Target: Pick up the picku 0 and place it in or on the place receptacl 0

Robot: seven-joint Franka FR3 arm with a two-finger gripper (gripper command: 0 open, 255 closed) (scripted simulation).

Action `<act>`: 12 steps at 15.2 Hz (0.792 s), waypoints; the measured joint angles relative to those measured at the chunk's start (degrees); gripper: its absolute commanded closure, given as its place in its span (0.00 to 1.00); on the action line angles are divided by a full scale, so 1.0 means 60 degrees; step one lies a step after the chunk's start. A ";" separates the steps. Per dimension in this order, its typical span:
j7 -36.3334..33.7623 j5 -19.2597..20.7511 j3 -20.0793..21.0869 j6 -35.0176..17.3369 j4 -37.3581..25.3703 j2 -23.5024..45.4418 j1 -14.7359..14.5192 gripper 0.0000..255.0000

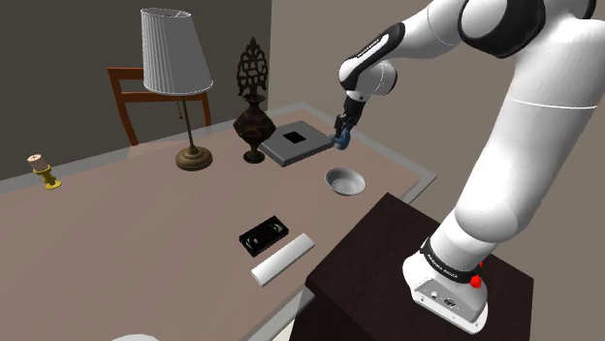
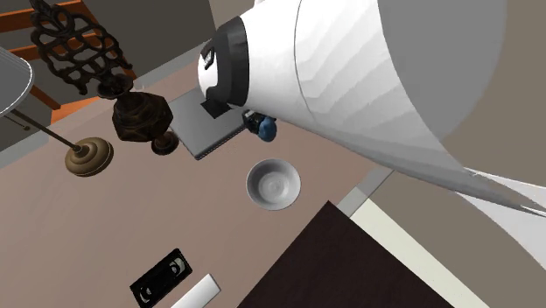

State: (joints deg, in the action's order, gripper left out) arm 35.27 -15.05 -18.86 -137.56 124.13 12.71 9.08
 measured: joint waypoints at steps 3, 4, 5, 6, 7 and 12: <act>-0.0294 0.0450 -0.0111 -0.0316 0.1336 -0.1122 -0.0176 1.00; -0.0439 0.0642 -0.0133 -0.0415 0.1807 -0.1546 -0.0225 1.00; -0.0556 0.0786 -0.0135 -0.0528 0.2202 -0.1859 -0.0254 1.00; -0.0688 0.0983 -0.0147 -0.0624 0.2668 -0.2265 -0.0258 1.00; -0.0822 0.1172 -0.0145 -0.0694 0.3082 -0.2645 -0.0248 1.00; -0.1079 0.1475 -0.0080 -0.1120 0.4123 -0.3321 -0.0226 1.00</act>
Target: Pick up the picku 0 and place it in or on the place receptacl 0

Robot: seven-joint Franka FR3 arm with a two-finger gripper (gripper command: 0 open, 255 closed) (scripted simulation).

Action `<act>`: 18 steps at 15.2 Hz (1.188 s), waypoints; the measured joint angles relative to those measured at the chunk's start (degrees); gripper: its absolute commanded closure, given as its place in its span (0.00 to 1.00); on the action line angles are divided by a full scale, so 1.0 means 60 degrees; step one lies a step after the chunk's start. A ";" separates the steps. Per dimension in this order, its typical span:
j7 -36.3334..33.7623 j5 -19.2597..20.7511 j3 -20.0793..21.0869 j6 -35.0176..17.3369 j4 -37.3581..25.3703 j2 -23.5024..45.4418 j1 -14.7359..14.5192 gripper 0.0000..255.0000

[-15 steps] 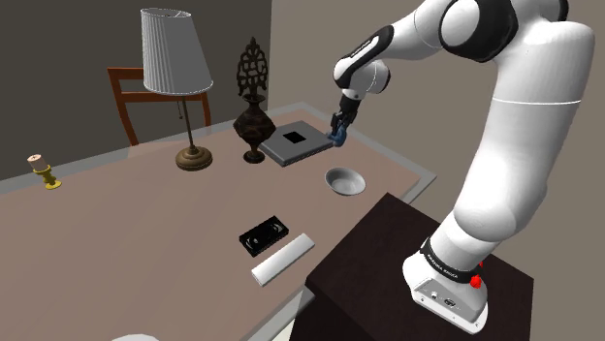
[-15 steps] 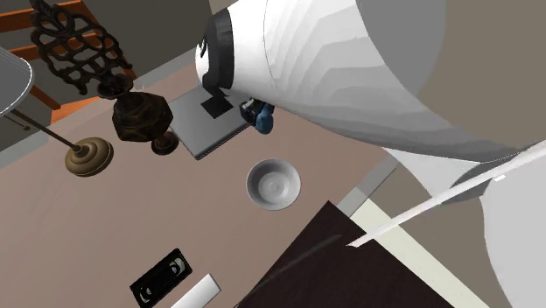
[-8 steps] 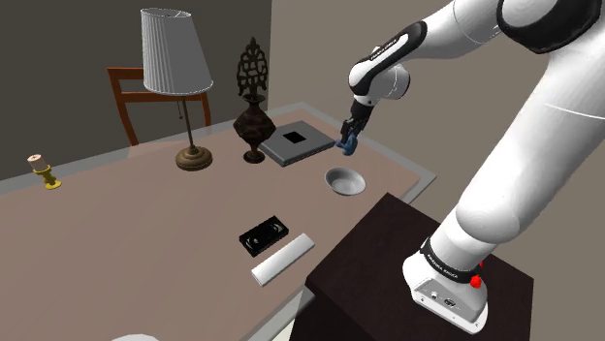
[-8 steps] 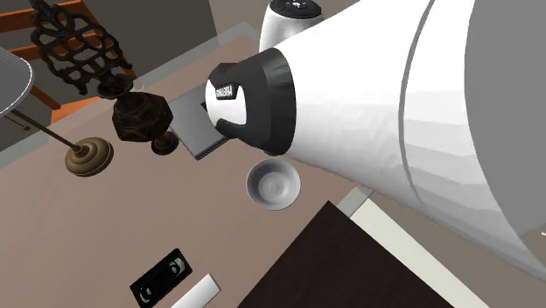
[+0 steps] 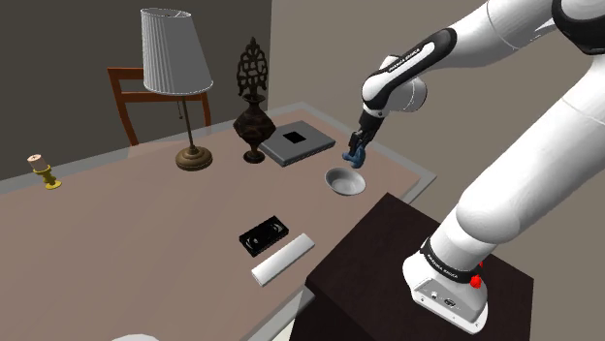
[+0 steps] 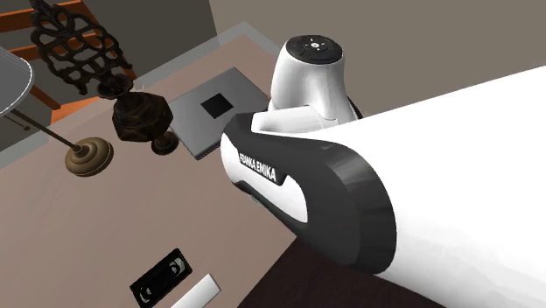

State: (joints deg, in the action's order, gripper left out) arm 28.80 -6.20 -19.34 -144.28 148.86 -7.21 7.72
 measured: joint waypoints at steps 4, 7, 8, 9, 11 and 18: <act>0.0299 -0.0346 -0.0044 -0.0512 0.0121 0.0432 -0.0078 1.00; 0.0608 -0.0724 -0.0058 -0.0937 0.0180 0.0842 -0.0148 1.00; 0.0688 -0.0846 -0.0047 -0.1054 0.0187 0.0963 -0.0173 1.00; 0.0786 -0.0978 -0.0037 -0.1173 0.0194 0.1090 -0.0194 1.00; 0.1065 -0.1323 -0.0010 -0.1468 0.0227 0.1392 -0.0222 1.00; 0.1619 -0.2038 0.0120 -0.1941 0.0179 0.1989 -0.0227 1.00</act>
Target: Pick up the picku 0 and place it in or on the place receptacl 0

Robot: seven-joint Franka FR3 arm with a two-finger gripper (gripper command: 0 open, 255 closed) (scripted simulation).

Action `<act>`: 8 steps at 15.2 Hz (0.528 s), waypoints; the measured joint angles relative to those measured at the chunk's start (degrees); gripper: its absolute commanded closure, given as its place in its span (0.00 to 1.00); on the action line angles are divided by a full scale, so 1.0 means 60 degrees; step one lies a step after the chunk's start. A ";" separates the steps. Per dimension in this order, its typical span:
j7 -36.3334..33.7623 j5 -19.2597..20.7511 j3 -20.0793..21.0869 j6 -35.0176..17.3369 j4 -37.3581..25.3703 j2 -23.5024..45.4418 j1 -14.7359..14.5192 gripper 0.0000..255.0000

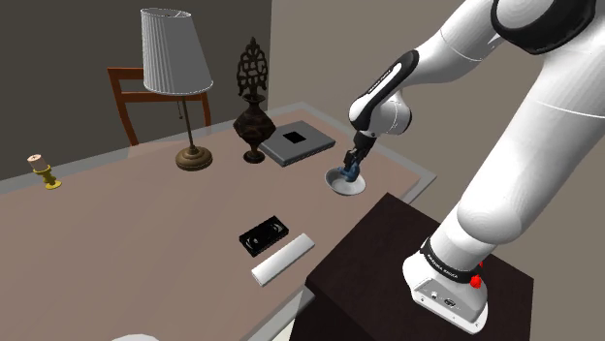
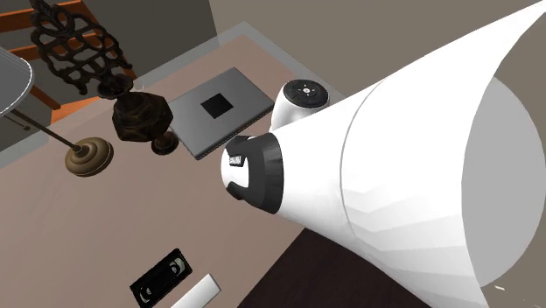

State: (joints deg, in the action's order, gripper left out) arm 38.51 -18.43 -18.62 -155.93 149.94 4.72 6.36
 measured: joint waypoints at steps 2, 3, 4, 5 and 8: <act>0.0006 -0.0007 0.0001 -0.0005 0.0000 0.0004 0.0001 1.00; 0.0008 -0.0008 0.0001 -0.0006 0.0000 0.0005 0.0001 0.00; 0.0008 -0.0009 0.0002 -0.0006 0.0000 0.0005 0.0001 0.00; 0.0009 -0.0009 0.0002 -0.0007 -0.0001 0.0005 0.0002 0.00; 0.0009 -0.0010 0.0002 -0.0007 -0.0001 0.0005 0.0002 0.00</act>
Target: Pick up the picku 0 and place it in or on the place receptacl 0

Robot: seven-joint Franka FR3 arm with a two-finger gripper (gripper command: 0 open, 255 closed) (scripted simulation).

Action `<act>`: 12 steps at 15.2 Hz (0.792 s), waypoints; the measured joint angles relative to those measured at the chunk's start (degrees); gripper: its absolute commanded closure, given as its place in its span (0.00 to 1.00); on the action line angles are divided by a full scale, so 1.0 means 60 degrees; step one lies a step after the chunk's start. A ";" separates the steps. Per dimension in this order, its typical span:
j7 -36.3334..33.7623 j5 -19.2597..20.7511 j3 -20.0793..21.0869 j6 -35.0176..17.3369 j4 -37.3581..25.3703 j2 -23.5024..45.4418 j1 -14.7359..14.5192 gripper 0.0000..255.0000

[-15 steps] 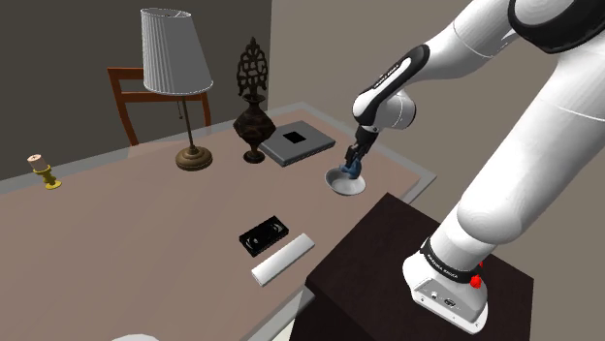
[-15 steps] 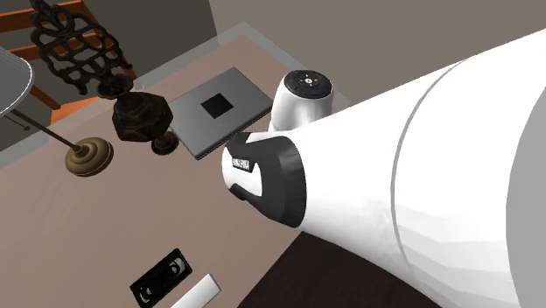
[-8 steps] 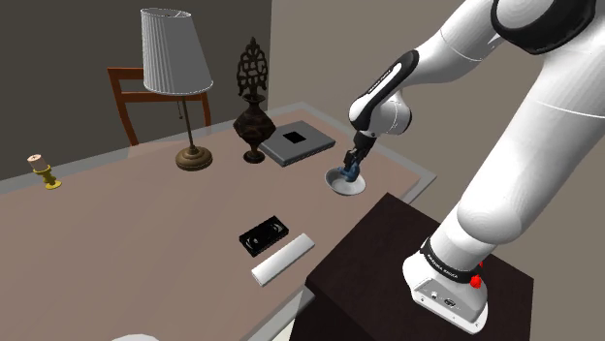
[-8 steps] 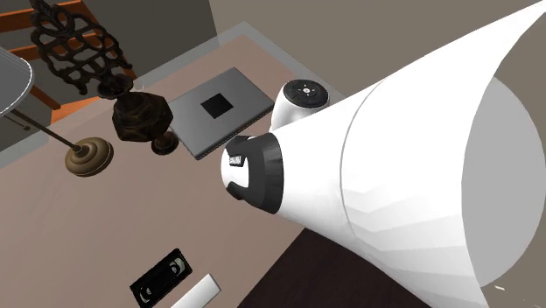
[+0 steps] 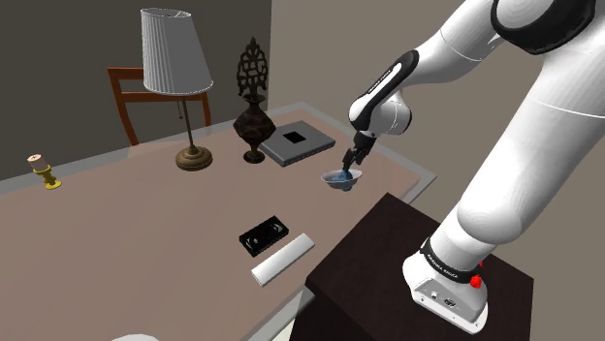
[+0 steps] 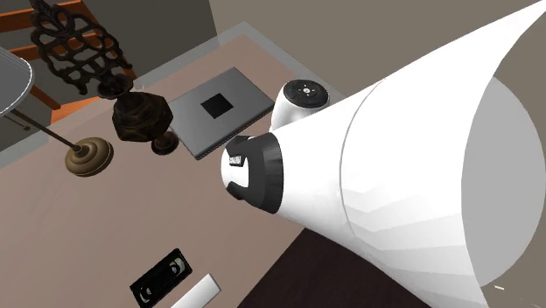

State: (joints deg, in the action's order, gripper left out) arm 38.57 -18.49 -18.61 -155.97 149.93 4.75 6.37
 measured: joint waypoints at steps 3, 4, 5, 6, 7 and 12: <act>-0.0368 0.0536 -0.0161 0.0357 0.0064 -0.0485 0.0002 0.00; -0.0675 0.0949 -0.0240 0.0687 0.0040 -0.0844 0.0017 0.00; -0.0928 0.1266 -0.0262 0.0945 0.0042 -0.1142 0.0038 0.00; -0.1038 0.1433 -0.0276 0.1103 0.0026 -0.1297 0.0071 0.00; -0.1090 0.1505 -0.0277 0.1166 0.0025 -0.1364 0.0085 0.00; -0.1140 0.1594 -0.0284 0.1240 0.0037 -0.1450 0.0109 0.00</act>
